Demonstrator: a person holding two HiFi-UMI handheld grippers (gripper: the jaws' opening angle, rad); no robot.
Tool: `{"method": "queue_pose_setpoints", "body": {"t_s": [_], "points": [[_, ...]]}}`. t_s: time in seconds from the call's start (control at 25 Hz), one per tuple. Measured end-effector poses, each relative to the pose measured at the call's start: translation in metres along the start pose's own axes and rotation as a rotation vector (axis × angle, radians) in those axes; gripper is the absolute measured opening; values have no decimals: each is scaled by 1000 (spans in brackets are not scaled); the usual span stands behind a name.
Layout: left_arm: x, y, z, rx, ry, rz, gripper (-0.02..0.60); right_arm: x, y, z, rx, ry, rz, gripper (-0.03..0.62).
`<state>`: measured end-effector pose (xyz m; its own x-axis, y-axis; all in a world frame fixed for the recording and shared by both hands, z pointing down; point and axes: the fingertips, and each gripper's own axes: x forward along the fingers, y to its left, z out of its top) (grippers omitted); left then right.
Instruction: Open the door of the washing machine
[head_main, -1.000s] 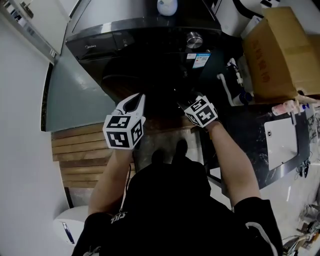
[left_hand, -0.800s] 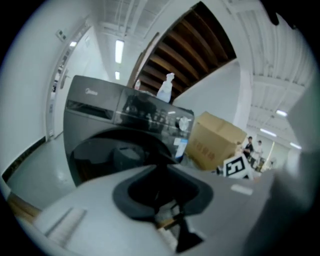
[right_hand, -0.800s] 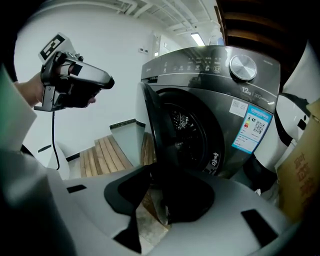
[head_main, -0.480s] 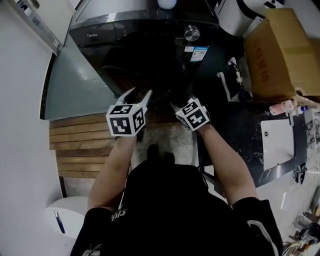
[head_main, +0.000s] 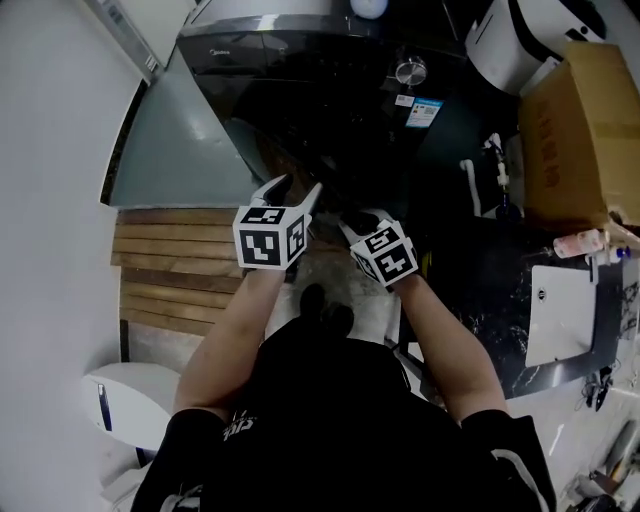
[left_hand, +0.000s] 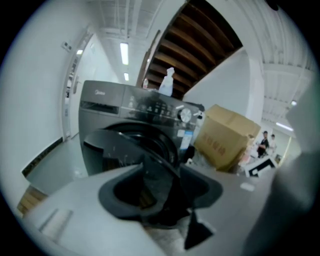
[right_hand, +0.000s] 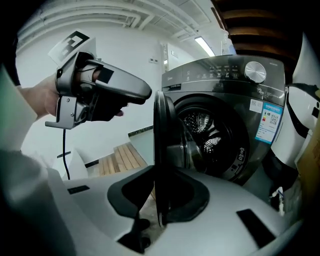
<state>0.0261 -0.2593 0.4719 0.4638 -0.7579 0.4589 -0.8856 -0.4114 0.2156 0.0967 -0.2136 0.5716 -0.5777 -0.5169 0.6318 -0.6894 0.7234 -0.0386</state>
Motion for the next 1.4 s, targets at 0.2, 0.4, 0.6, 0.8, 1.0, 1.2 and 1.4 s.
{"method": "queue_pose_setpoints", "body": {"t_s": [0.2, 0.4, 0.6, 0.8, 1.0, 1.2, 1.4], "points": [[-14, 4, -21, -1, 30, 40, 236, 2, 45, 0, 4, -25, 101, 85], [-33, 23, -31, -12, 28, 86, 236, 8, 90, 3, 5, -23, 177, 105], [-56, 44, -40, -25, 18, 89, 233, 14, 135, 7, 6, -2, 223, 114], [-85, 64, -49, 22, 19, 64, 198, 23, 183, 17, -47, -8, 286, 110], [-116, 89, -59, 22, -2, 59, 163, 27, 218, 35, -39, -60, 339, 86], [-145, 122, -66, 23, -21, 80, 135, 32, 230, 44, -8, -76, 291, 58], [-171, 158, -70, 25, -27, 98, 115, 34, 238, 51, 33, -92, 239, 46]]}}
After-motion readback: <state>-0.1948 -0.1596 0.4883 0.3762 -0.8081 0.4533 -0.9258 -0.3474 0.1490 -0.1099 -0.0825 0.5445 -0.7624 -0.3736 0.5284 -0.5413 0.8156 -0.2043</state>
